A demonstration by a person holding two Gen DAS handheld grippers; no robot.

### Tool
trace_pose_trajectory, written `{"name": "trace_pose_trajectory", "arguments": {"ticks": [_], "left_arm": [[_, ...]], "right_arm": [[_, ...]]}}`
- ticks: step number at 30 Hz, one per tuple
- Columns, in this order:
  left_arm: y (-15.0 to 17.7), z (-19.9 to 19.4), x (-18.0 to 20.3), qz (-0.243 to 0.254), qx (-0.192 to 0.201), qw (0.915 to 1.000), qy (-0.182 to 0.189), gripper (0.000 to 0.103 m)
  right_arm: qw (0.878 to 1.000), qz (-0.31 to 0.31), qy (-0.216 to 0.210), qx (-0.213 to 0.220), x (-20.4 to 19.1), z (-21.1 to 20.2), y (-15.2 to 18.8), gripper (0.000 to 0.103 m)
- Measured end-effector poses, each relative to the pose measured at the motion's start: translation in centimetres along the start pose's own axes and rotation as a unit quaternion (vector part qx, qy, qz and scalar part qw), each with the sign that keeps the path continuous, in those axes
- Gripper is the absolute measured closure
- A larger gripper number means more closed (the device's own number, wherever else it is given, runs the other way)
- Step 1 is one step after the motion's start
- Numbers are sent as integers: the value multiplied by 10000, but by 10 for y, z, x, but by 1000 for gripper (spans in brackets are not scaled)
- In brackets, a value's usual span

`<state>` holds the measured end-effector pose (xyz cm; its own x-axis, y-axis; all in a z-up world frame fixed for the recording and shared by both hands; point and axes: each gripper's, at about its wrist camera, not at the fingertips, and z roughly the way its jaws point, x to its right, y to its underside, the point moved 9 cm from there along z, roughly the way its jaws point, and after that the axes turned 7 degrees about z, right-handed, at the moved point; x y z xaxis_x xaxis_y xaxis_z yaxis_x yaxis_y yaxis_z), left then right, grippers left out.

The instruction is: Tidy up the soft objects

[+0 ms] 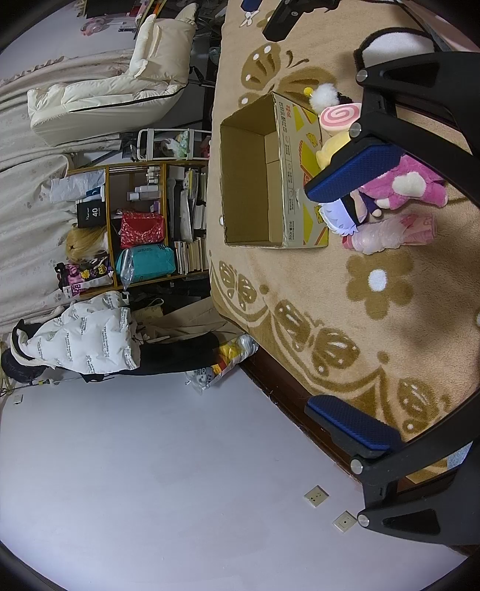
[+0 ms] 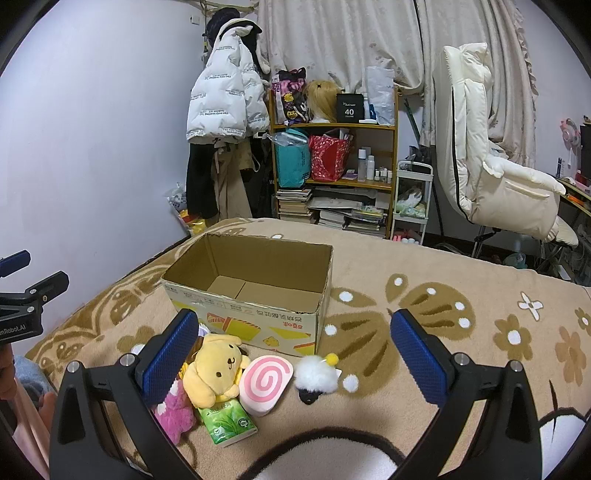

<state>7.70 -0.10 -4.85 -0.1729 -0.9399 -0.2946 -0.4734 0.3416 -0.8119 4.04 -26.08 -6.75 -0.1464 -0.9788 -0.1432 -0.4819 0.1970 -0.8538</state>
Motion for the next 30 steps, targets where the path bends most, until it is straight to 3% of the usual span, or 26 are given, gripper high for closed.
{"name": "trace_pose_trajectory", "arguments": {"ticks": [30], "left_arm": [[1, 0, 1, 19, -15, 10000, 0, 0]], "right_arm": [[10000, -7, 6, -22, 0, 3, 5, 0]]}}
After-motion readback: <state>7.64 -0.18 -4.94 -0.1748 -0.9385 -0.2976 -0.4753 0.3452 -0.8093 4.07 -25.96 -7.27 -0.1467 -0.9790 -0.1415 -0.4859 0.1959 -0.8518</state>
